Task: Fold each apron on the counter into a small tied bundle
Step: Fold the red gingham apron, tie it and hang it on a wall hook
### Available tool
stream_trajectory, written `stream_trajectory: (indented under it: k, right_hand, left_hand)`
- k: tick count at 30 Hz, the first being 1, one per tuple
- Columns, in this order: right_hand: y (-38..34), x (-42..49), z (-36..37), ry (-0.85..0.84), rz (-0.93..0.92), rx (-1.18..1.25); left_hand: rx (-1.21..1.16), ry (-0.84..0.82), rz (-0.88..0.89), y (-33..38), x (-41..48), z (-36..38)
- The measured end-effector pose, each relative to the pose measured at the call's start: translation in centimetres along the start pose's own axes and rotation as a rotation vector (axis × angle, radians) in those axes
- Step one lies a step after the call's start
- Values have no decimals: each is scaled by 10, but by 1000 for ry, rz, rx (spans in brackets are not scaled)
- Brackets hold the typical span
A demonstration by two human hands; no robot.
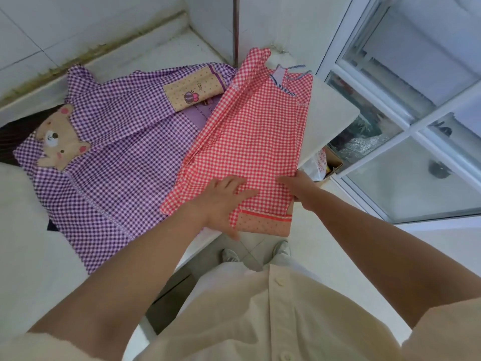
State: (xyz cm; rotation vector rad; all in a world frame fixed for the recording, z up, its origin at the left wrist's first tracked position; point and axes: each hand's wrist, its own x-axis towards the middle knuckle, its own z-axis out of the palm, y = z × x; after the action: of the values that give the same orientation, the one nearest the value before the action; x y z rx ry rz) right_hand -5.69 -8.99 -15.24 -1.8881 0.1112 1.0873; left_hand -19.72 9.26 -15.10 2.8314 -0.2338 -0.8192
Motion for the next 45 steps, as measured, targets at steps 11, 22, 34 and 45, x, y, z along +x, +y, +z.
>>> stream_trajectory:
  k: [11,22,34,45]
  right_hand:
    - [46,1,-37,270,-559,-747]
    - [8,14,-29,129,-545,-377]
    - [-69,76,-84,107,-179,66]
    - [-91,105,-121,-97,-210,-134]
  left_hand:
    - [-393,18,-38,-12,5,-29]
    - [-1090,-162,-195,-32,6,-92]
    - [-1691,460,-295,-53,49,-118]
    - [-1219,942,-491,-70,113,-111]
